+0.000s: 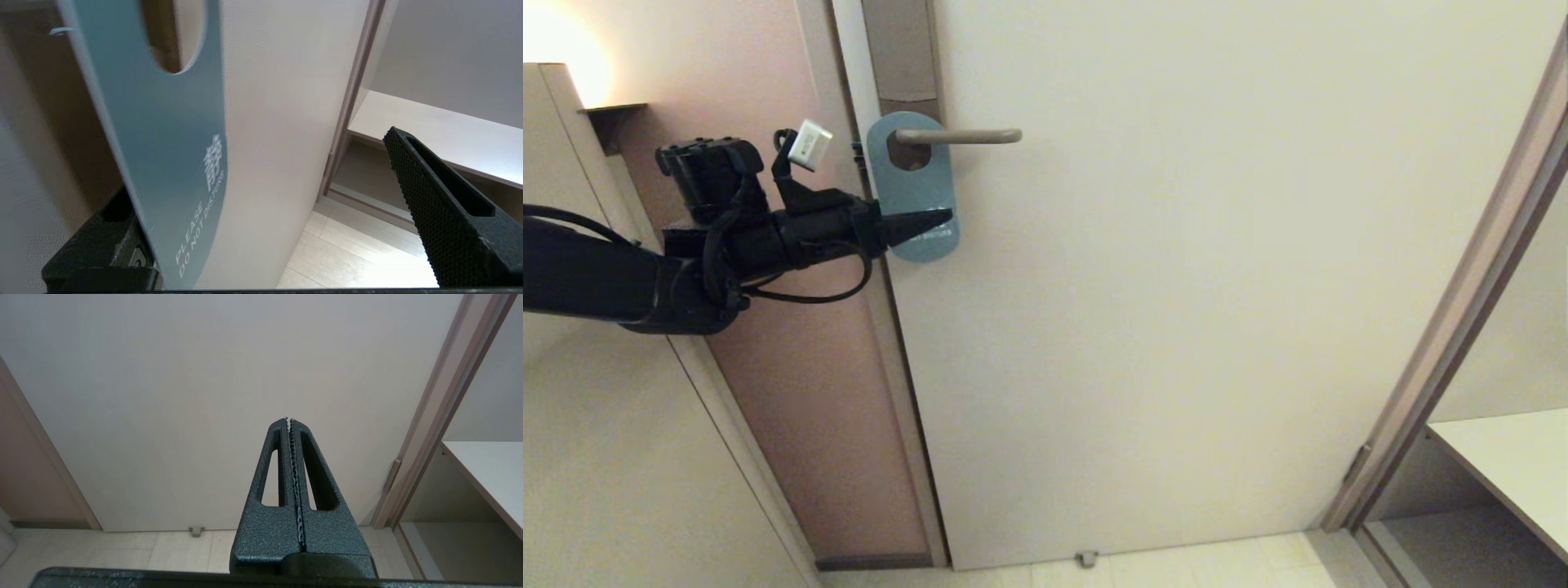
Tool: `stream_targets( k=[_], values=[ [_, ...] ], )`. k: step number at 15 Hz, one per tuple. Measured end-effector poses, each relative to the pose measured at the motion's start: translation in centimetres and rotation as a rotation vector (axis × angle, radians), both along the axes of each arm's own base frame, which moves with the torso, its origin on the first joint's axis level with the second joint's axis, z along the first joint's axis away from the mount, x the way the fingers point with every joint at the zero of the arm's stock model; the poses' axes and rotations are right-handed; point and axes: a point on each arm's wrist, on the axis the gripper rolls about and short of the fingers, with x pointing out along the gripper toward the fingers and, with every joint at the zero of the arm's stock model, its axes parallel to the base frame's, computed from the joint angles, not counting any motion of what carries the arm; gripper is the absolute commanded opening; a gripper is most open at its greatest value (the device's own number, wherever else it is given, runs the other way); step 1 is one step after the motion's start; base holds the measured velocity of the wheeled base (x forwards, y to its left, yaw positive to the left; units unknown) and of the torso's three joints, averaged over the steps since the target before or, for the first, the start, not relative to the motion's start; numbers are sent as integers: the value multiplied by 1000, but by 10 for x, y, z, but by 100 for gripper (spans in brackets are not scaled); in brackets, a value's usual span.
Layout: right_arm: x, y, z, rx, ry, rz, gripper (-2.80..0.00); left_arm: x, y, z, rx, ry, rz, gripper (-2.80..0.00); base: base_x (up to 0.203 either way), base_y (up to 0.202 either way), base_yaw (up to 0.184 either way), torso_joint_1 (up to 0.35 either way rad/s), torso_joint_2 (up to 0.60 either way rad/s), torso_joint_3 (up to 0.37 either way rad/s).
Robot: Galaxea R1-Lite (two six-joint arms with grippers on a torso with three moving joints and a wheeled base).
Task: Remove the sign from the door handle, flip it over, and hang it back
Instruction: Take down the sign
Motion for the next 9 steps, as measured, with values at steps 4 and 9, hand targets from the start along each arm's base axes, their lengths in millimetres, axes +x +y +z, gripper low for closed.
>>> stream_targets(
  k=[4, 9],
  values=[
    [0, 0, 0, 0, 0, 0, -280, 0, 2, 0, 1, -1, 4, 0, 0, 0, 0, 0, 0, 0],
    [0, 0, 0, 0, 0, 0, -280, 0, 2, 0, 1, -4, 5, 0, 0, 0, 0, 0, 0, 0]
  ],
)
